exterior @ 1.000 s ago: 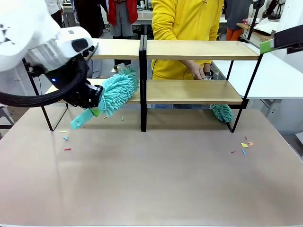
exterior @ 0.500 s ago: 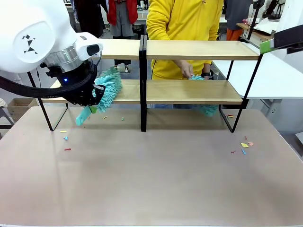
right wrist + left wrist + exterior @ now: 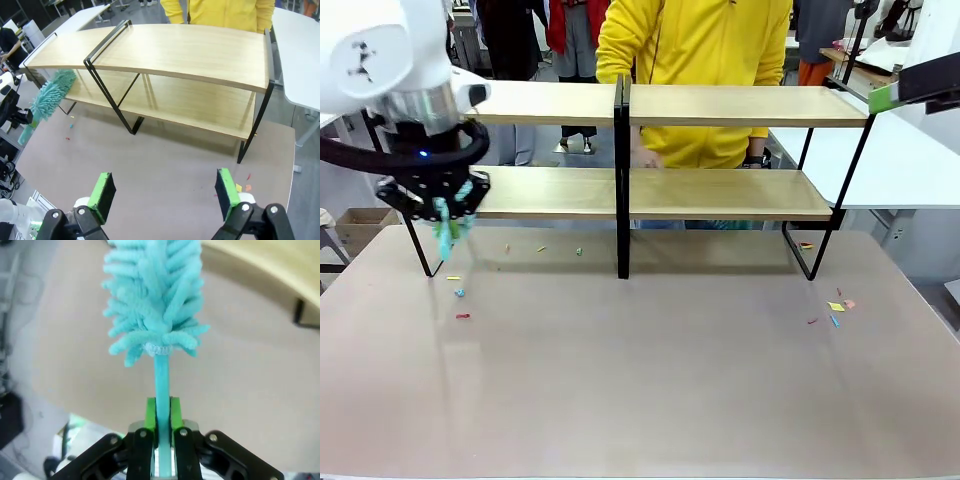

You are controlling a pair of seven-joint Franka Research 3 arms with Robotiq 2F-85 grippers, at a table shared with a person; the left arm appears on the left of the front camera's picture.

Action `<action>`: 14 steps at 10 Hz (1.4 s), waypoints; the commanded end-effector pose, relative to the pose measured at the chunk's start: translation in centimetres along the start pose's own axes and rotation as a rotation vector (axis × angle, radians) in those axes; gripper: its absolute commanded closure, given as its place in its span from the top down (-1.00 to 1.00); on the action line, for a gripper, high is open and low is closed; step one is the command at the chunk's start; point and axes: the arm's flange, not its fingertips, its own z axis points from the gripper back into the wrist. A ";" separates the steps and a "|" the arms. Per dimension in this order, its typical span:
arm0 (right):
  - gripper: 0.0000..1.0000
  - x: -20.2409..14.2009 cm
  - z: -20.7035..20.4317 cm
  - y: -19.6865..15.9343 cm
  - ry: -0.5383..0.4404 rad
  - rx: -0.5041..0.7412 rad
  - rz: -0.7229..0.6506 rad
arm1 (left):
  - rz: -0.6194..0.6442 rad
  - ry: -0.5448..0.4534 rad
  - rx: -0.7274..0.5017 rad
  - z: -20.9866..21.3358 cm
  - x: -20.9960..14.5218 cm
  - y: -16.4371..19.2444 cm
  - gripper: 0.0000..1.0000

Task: Clean the shelves.
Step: Clean another randomly selected level of the Shelf with the Duster.

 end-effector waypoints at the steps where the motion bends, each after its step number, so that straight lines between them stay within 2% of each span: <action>1: 1.00 0.1 0.0 -0.1 -0.003 0.000 -0.003 | 0.137 0.040 0.103 1.7 1.2 2.3 -0.74; 2: 1.00 0.1 0.0 -0.1 -0.003 0.000 -0.003 | 0.217 -0.057 0.095 2.3 1.7 3.4 -0.74; 3: 1.00 0.1 0.0 -0.1 -0.003 0.000 -0.003 | 0.225 -0.111 0.065 2.6 1.6 3.8 -0.74; 6: 1.00 0.1 0.0 -0.1 -0.003 0.000 -0.003 | 0.095 -0.126 -0.005 2.5 0.8 3.3 -0.74; 8: 1.00 0.1 0.0 -0.1 -0.003 0.000 -0.003 | -0.100 -0.095 -0.153 3.6 -0.6 4.0 -0.74; 10: 1.00 0.1 0.0 -0.1 -0.003 0.000 -0.003 | -0.291 -0.004 -0.264 5.0 -2.3 5.8 -0.74; 11: 1.00 0.1 0.0 -0.1 -0.003 0.000 -0.003 | -0.435 0.064 -0.322 5.9 -3.6 7.4 -0.74; 12: 1.00 0.1 0.0 -0.1 -0.003 0.000 -0.003 | -0.620 0.190 -0.348 7.0 -5.2 10.1 -0.74; 14: 1.00 0.1 0.0 -0.1 -0.003 0.000 -0.003 | -0.921 0.268 -0.450 9.2 -7.9 16.7 -0.74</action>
